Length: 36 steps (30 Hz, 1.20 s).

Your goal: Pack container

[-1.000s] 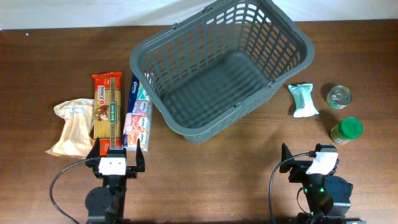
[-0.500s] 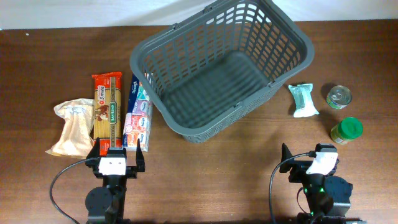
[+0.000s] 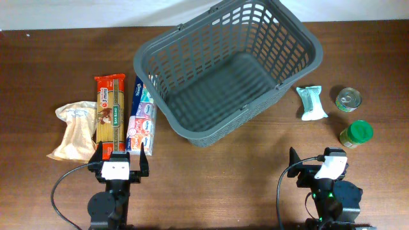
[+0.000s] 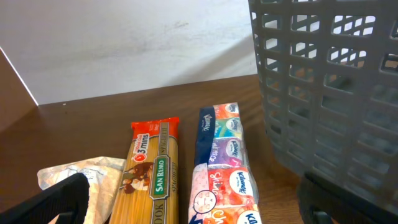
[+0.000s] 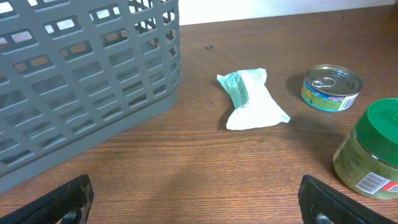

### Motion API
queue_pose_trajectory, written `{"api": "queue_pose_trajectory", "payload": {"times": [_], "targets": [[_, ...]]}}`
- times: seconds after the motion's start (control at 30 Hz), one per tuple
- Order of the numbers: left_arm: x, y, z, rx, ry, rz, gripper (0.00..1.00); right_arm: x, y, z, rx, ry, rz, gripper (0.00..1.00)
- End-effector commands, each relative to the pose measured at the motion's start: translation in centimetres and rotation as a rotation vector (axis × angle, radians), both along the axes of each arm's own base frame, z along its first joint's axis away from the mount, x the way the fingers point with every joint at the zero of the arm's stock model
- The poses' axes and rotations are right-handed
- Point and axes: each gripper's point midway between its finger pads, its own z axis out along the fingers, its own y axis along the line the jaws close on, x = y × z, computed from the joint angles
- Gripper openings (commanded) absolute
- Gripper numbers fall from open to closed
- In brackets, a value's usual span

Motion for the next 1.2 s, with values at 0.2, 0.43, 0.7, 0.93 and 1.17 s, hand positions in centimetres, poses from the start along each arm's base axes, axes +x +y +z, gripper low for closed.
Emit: {"api": "queue_pose_trajectory", "payload": {"times": [0.2,0.43,0.7,0.93,1.17], "targets": [[0.0,-0.3,-0.2,-0.007,-0.004,-0.014,0.99,0.0,0.2,-0.1,-0.006,-0.004,0.009,0.99],[0.0,-0.3,-0.1,-0.006,-0.006,-0.014,0.99,0.0,0.2,-0.1,-0.006,-0.004,0.009,0.99],[0.0,-0.3,-0.2,-0.008,-0.002,-0.018,0.99,-0.1,0.2,-0.2,-0.005,0.003,0.01,0.99],[-0.3,-0.2,3.9,-0.061,-0.105,-0.008,0.99,0.3,2.3,2.5,0.21,-0.081,0.077,0.99],[-1.1,2.6,10.5,-0.053,-0.135,0.133,0.99,0.0,1.8,10.7,0.253,-0.09,0.028,0.99]]}}
